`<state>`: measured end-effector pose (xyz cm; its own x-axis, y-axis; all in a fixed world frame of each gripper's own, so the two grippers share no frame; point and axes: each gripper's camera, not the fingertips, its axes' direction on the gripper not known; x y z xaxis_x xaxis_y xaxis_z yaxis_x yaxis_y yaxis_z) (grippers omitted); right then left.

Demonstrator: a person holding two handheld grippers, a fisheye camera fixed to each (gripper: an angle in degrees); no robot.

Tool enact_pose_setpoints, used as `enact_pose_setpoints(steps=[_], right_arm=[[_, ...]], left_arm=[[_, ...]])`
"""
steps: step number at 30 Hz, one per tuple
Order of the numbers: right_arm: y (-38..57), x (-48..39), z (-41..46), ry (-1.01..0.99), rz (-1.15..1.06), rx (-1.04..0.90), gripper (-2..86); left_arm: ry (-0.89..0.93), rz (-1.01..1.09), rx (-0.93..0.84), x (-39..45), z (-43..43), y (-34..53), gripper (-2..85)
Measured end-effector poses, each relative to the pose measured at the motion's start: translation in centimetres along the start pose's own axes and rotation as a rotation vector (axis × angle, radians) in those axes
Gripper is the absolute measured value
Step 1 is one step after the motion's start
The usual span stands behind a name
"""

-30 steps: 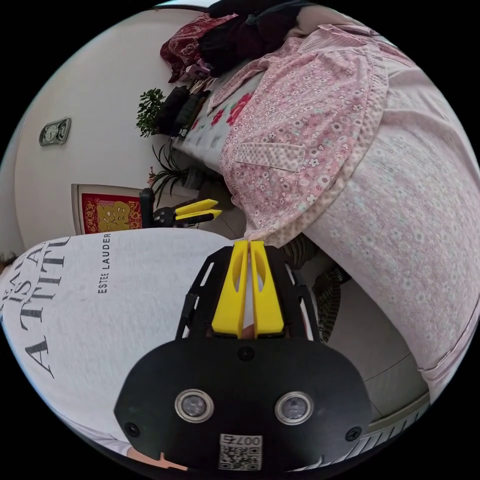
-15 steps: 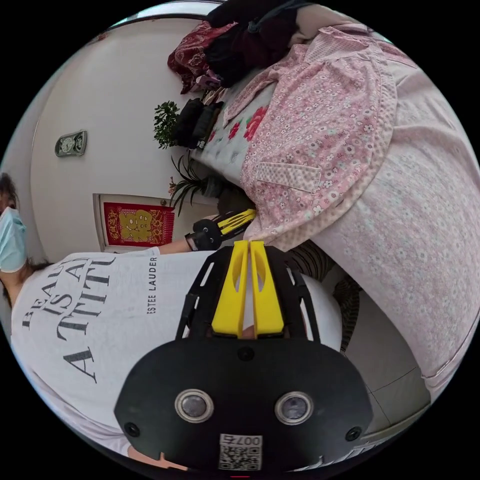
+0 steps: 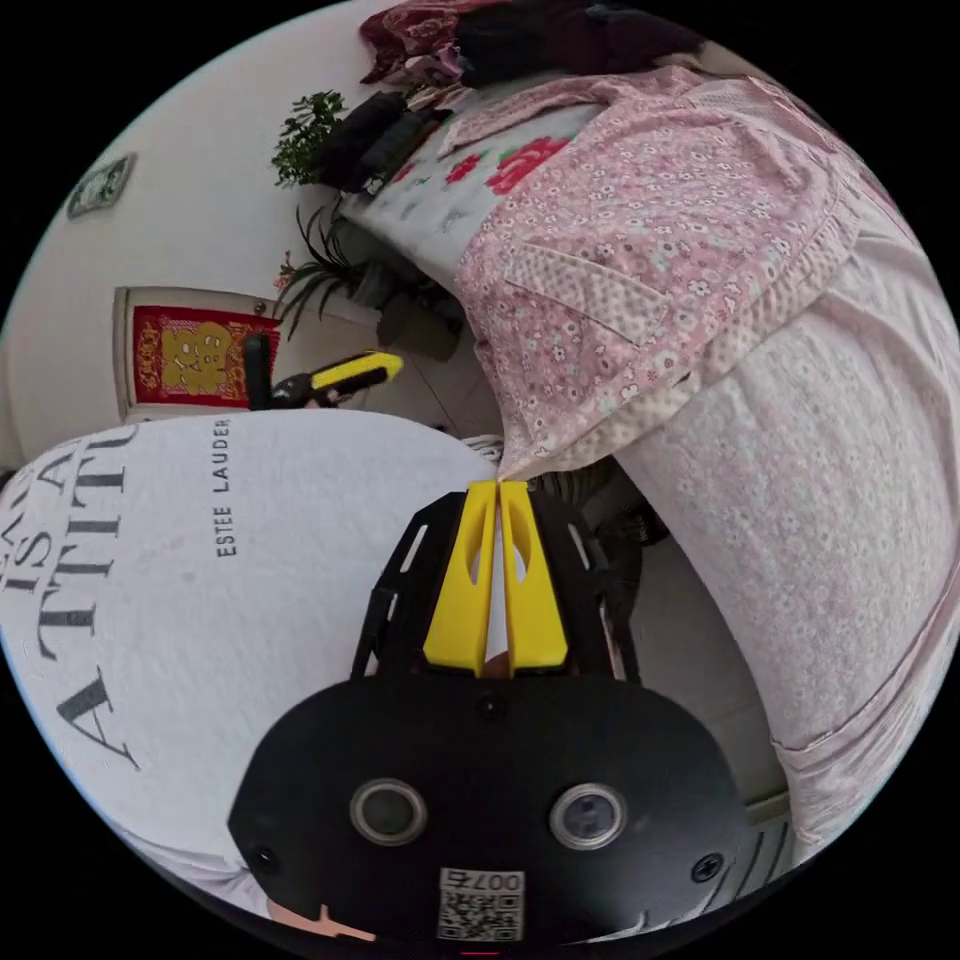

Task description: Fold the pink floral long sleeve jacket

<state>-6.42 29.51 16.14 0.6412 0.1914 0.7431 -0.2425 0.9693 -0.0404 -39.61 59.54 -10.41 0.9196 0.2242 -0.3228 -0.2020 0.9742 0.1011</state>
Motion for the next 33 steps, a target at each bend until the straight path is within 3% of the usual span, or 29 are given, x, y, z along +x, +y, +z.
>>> enact_pose_setpoints(steps=[3, 7, 12, 17, 20, 23, 25, 27, 30, 33], right_arm=[[0.0, 0.0, -1.2, -0.067, -0.004, 0.081, -0.3], [-0.4, -1.3, -0.1, 0.04, -0.052, 0.032, -0.3], [-1.3, -1.8, 2.8, 0.088, -0.064, 0.004, -0.3], [-1.9, -1.7, 4.0, 0.069, -0.053, 0.013, -0.3], [-2.1, -1.6, 4.5, 0.07, -0.05, 0.008, -0.3], [-2.5, -1.5, 5.0, 0.072, -0.041, 0.003, -0.3], [-2.7, -1.7, 5.3, 0.079, -0.043, 0.009, -0.3], [-3.2, -1.9, 6.3, 0.091, -0.05, 0.0, -0.3], [-4.2, -1.3, 9.4, 0.116, -0.052, -0.068, -0.3], [-5.1, -0.4, 13.5, 0.171, -0.047, -0.187, -0.3]], left_arm=[[0.212, -0.116, -0.082, -3.7, 2.4, -4.0, 9.3], [0.456, -0.317, -0.056, -10.4, 2.0, -7.4, 10.5], [0.516, -0.434, -0.175, -16.9, 3.7, -11.0, 9.7], [0.595, -0.526, -0.199, -22.7, 4.8, -13.3, 2.3], [0.788, -0.511, -0.126, -24.7, 2.7, -14.3, -0.4], [1.086, -0.534, 0.109, -27.0, -2.5, -12.4, -0.9], [1.304, -0.541, 0.379, -28.8, -6.9, -8.1, -0.9], [1.288, -0.597, 0.446, -30.1, -8.1, -4.2, -0.9], [1.117, -0.841, 0.288, -32.0, -4.7, 2.1, -0.8], [0.942, -0.9, 0.173, -31.8, -3.0, 4.0, 0.0]])
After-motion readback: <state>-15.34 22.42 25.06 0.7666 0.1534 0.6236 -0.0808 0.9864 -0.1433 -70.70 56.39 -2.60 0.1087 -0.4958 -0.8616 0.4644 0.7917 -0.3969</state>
